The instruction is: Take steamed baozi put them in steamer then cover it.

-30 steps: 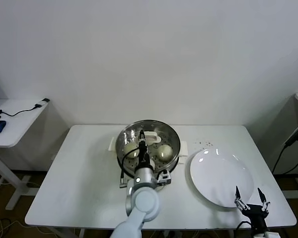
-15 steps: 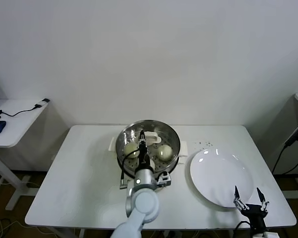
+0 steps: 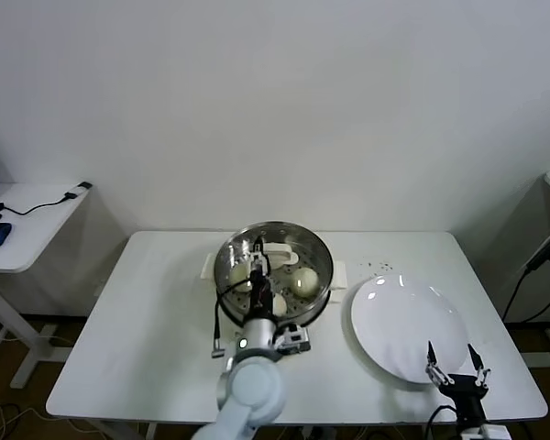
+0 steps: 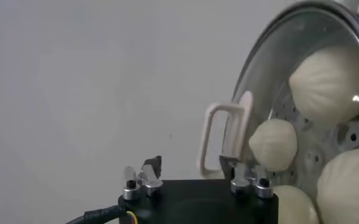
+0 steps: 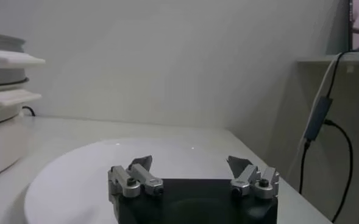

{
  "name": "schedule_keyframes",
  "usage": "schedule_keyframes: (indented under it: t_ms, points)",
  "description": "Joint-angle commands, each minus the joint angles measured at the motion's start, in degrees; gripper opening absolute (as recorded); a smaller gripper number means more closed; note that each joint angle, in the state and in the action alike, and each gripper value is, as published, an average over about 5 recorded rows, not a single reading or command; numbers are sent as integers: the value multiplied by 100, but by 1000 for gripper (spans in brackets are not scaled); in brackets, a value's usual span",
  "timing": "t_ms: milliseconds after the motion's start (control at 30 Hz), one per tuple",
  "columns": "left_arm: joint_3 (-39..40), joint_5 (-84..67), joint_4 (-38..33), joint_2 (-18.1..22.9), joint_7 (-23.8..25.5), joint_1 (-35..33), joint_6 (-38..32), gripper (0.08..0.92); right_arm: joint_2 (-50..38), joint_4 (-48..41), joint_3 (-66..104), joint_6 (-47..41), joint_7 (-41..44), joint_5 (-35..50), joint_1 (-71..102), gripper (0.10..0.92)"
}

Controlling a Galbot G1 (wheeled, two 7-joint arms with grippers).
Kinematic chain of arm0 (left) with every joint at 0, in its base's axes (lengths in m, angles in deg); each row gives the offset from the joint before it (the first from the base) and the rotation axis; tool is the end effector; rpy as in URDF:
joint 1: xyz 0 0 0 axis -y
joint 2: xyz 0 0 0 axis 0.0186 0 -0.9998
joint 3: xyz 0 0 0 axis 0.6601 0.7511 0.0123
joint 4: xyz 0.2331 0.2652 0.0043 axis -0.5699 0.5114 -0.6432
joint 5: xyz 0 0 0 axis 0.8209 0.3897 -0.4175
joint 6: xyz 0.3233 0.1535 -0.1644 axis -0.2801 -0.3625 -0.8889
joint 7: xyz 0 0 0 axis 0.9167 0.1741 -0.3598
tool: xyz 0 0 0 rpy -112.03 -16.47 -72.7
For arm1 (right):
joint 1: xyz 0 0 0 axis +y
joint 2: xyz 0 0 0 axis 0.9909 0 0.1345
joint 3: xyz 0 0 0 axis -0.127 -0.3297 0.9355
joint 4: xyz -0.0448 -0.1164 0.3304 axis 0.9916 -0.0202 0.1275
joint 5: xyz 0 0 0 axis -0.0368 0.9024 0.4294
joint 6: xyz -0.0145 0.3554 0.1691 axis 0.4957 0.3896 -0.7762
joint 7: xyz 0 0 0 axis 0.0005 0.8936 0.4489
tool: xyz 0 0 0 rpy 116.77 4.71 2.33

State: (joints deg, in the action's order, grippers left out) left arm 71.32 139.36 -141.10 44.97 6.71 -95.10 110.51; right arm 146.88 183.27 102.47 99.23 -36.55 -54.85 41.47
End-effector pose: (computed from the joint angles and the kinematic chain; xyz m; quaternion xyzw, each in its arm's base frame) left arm 0.3005 -0.1841 -0.2713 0.0008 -0.7769 -0.6296 0.0067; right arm 0.1715 -0.1426 -0.4290 -0.0763 -0.9920 0.0489 0.0881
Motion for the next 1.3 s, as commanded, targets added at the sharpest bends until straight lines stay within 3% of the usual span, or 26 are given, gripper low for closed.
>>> schedule_keyframes:
  t_ms: [33, 200, 367, 433, 767, 1033, 1300]
  points:
    - [-565, -3574, -972, -387, -1427, -634, -2086, 697, 5, -39, -41, 97, -70, 179, -84, 823]
    - [-1737, -6003, -1242, -521, -1953, -1150, -3772, 808, 2, 10, -124, 551, 151, 376, -64, 823]
    - [-3210, -9233, -1582, -722, -1417, -1663, -4118, 822, 16, 33, -229, 690, 268, 416, -61, 823]
    - [-3647, -9783, -1489, -882, -1209, -1892, -4178, 822, 19, 38, -272, 789, 283, 453, -71, 823]
    - [-4071, -10314, -8, -1520, -722, -2559, -4985, 823, 13, 0, -326, 923, 275, 491, -96, 823]
    - [-3771, -9997, 983, -1491, -559, -2650, -5501, 823, 60, -23, -351, 855, 251, 457, -95, 823]
    - [-3647, -9758, 1031, -1369, -547, -2691, -5671, 823, 72, -14, -388, 812, 282, 445, -83, 823]
